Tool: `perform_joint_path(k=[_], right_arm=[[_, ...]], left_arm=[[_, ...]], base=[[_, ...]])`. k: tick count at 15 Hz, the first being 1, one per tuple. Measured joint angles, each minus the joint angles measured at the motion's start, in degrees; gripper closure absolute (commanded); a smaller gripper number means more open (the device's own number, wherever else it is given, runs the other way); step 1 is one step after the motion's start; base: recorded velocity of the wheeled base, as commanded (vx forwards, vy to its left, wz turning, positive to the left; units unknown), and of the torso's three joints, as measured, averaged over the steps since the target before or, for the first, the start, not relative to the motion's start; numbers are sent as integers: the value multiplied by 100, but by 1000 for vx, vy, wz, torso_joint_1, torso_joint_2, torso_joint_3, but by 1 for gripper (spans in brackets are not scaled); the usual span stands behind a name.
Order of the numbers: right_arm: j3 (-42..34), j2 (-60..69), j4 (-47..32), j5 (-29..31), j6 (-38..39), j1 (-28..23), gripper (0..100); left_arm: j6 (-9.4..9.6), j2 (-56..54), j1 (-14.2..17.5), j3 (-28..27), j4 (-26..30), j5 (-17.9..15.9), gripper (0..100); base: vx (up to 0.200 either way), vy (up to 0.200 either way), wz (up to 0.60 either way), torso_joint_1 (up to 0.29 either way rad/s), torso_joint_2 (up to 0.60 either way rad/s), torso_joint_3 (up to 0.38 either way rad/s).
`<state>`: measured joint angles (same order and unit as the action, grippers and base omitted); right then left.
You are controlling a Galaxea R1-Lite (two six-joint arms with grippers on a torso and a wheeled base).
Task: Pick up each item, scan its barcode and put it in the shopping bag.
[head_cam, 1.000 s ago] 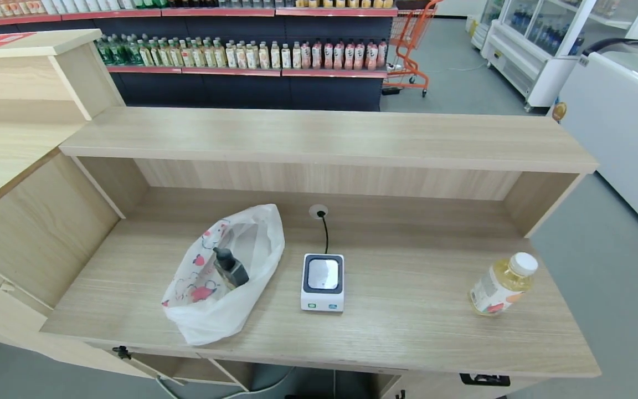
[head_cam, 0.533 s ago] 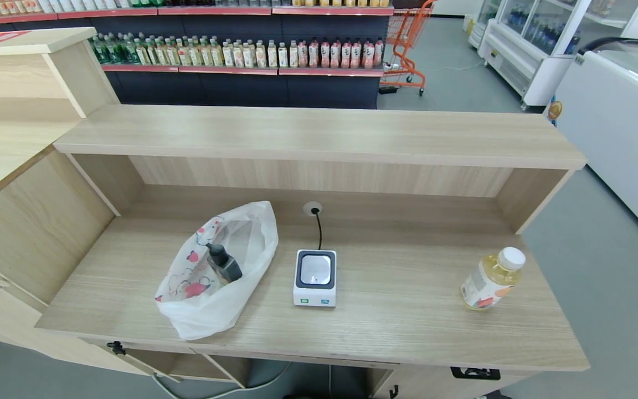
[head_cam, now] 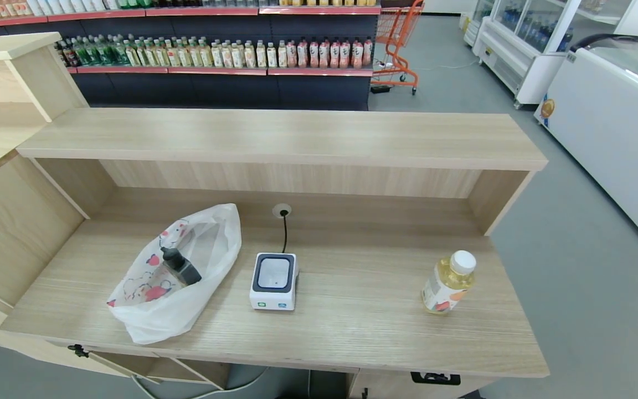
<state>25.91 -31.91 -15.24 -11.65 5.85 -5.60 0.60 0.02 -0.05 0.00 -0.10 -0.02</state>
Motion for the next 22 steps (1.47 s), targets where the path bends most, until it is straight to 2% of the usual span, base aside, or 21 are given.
perform_joint_path(k=[4, 7, 10, 12, 15, 18, 20, 22], right_arm=[[301, -1295, 60, 564, -49, -355, 0], [521, -2411, 156, 1005, -61, -411, 0], [673, -3351, 183, 1097, -28, -344, 0], [755, -3832, 380, 1101, -24, -123, 0], [859, -4446, 774, 1145, -49, 530, 0], [907, -5008, 1573, 1526, -129, 958, 0], [833, -5353, 2109, 1720, -462, 1107, 0], [603, -5694, 3065, 1731, -735, 1157, 0]], left_arm=[[-2, 0, -2, 0, 2, 2, 0], [0, 0, -5, 0, 5, 2, 0], [0, 0, -6, 0, 2, 2, 0], [-2, 0, -5, 0, 2, 2, 0], [-2, 0, -5, 0, 2, 2, 0], [-5, 0, -6, 0, 2, 2, 0], [-2, 0, -5, 0, 2, 2, 0], [-2, 0, -5, 0, 2, 2, 0]], base=[[0, 0, 0, 0, 0, 0], [0, 0, 0, 0, 0, 0], [0, 0, 0, 0, 0, 0], [0, 0, 0, 0, 0, 0], [0, 0, 0, 0, 0, 0], [0, 0, 0, 0, 0, 0], [0, 0, 0, 0, 0, 0], [0, 0, 0, 0, 0, 0]])
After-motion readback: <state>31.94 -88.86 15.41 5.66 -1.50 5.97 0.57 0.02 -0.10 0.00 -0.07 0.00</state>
